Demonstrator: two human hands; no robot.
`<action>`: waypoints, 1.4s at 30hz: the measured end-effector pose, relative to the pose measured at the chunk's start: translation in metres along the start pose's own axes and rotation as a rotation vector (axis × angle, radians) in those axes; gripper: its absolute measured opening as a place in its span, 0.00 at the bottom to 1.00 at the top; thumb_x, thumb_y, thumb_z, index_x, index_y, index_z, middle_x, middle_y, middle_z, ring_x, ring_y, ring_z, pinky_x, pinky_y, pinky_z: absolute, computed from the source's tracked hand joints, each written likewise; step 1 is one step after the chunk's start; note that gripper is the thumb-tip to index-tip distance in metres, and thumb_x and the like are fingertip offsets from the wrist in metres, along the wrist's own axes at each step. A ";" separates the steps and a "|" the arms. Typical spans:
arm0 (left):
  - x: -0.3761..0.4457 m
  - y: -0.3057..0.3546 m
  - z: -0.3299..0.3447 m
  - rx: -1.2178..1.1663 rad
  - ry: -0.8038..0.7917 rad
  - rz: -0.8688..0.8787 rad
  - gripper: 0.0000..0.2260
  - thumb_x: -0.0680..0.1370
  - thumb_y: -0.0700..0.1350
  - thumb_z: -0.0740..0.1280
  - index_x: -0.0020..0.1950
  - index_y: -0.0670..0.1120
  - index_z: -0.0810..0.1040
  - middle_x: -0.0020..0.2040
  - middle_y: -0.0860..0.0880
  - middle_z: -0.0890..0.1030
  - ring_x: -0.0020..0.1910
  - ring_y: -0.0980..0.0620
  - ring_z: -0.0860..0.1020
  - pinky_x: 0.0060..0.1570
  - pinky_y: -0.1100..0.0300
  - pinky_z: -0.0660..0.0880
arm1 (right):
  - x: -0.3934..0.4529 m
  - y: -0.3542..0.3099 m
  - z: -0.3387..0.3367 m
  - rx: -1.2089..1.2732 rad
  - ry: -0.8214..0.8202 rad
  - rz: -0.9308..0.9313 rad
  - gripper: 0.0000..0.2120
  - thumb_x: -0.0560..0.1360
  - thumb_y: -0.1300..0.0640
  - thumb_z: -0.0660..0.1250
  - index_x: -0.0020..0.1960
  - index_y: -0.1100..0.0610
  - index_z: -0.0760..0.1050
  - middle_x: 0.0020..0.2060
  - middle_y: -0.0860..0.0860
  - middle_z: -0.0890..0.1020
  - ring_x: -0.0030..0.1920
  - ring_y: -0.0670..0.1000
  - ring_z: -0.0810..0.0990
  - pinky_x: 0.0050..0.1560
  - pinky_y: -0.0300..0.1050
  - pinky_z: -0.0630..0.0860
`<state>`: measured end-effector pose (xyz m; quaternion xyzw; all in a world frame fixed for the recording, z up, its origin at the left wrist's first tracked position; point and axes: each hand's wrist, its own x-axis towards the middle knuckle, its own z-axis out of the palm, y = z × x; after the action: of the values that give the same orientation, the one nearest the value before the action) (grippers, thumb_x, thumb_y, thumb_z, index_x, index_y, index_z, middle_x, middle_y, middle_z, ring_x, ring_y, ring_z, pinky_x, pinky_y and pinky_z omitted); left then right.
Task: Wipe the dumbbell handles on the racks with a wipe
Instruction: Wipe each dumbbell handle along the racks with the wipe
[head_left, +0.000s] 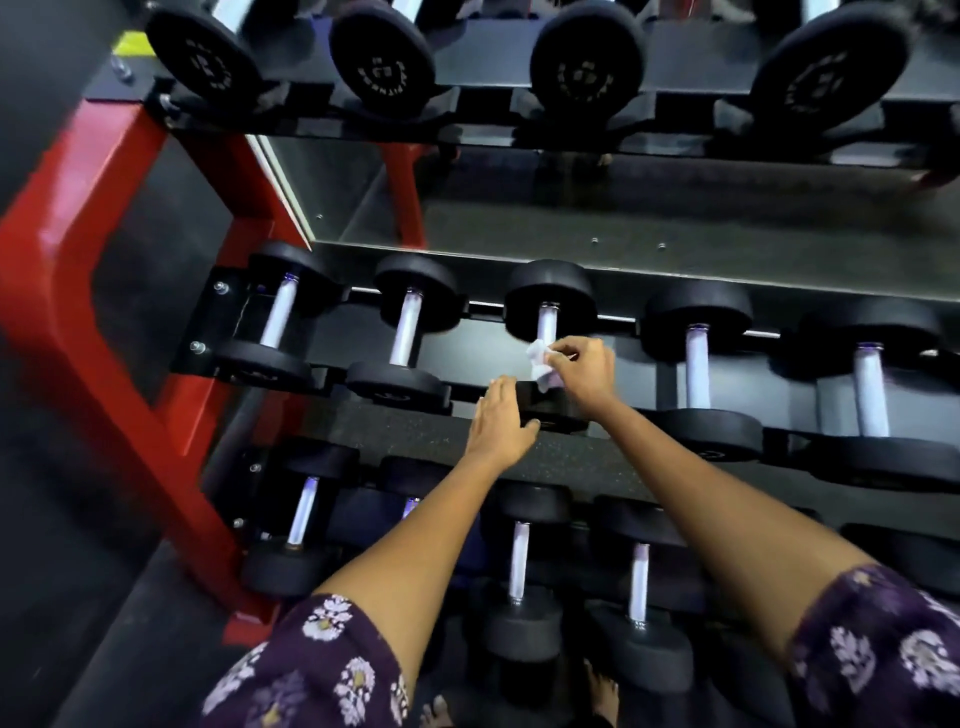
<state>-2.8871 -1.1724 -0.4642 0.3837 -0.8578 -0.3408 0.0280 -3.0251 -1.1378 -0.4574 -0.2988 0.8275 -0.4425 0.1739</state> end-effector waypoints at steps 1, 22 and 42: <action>0.002 0.004 0.006 -0.001 0.008 -0.025 0.30 0.79 0.45 0.67 0.75 0.39 0.57 0.75 0.43 0.61 0.74 0.43 0.60 0.73 0.52 0.57 | 0.003 0.004 -0.007 -0.005 0.014 0.004 0.05 0.70 0.62 0.68 0.44 0.61 0.82 0.39 0.57 0.83 0.38 0.48 0.76 0.32 0.33 0.64; 0.051 0.028 0.093 0.192 0.264 -0.212 0.50 0.74 0.65 0.65 0.77 0.35 0.41 0.77 0.36 0.38 0.77 0.41 0.38 0.74 0.52 0.35 | 0.091 0.071 0.015 -0.451 -0.564 -0.473 0.07 0.71 0.61 0.70 0.48 0.61 0.83 0.43 0.60 0.81 0.46 0.58 0.79 0.47 0.48 0.73; 0.050 0.032 0.093 0.293 0.241 -0.251 0.48 0.74 0.68 0.62 0.78 0.38 0.46 0.78 0.37 0.46 0.78 0.40 0.42 0.76 0.47 0.42 | 0.095 0.067 0.011 -0.410 -0.666 -0.421 0.08 0.70 0.66 0.68 0.47 0.62 0.81 0.42 0.59 0.83 0.45 0.55 0.79 0.35 0.31 0.64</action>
<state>-2.9718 -1.1383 -0.5267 0.5252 -0.8342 -0.1651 0.0315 -3.1140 -1.1776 -0.5223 -0.6153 0.7181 -0.1747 0.2744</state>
